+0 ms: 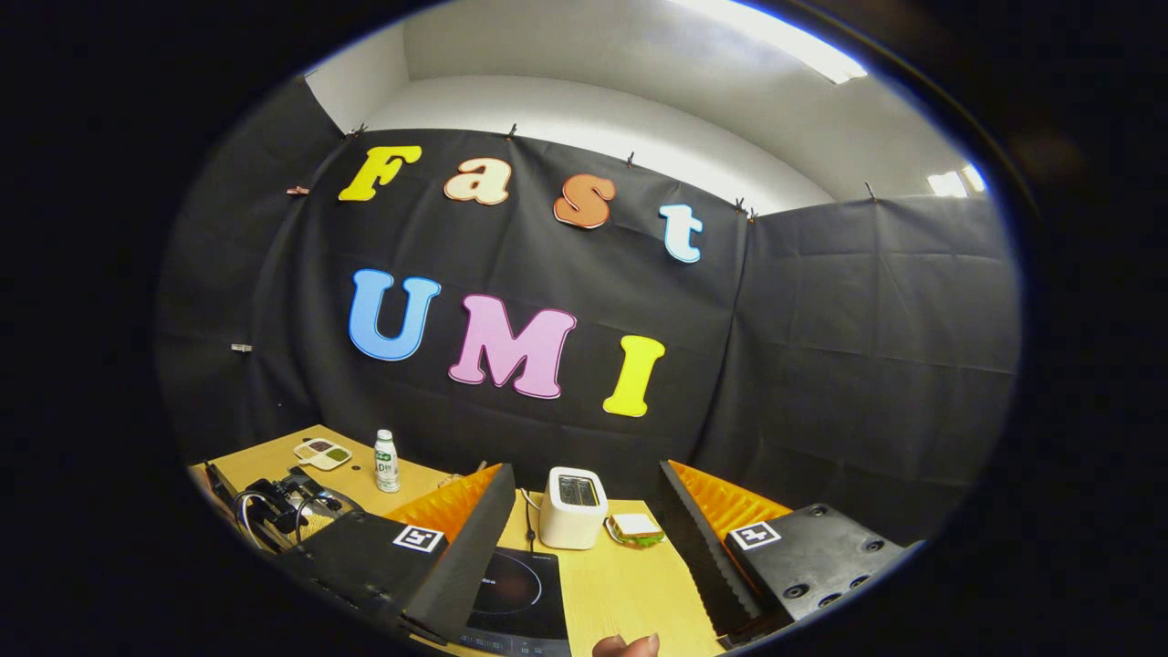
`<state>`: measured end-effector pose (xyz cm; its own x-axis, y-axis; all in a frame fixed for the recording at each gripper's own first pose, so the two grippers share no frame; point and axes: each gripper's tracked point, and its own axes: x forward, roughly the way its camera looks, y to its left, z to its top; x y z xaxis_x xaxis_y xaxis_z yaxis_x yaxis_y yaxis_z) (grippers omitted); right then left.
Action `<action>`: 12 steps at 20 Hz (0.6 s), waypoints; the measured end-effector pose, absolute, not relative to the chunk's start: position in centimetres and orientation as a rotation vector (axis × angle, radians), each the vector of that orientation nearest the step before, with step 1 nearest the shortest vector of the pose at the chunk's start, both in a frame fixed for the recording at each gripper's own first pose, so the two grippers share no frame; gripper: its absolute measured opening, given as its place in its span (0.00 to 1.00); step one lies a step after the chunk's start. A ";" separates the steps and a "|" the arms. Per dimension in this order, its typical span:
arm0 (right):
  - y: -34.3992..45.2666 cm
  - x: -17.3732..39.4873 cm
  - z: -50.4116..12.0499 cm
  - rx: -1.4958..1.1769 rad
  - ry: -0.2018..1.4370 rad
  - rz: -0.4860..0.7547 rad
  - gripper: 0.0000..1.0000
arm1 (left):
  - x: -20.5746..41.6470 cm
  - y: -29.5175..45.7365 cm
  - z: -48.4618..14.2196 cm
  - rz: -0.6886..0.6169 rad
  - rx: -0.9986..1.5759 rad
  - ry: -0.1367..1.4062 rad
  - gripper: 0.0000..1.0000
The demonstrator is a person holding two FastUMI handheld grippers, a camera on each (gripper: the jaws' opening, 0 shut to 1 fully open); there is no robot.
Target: First push the handle of the pot to place it horizontally, then grasp the pot with both hands and set it on the induction cooktop.
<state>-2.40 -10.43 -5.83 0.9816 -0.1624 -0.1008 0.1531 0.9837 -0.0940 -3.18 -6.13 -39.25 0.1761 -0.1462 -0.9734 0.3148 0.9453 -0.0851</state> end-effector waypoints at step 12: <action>-12.9 -1.3 -7.4 -0.079 0.140 -0.165 0.98 | 0.0 -9.0 -40.1 -0.292 0.138 1.326 0.05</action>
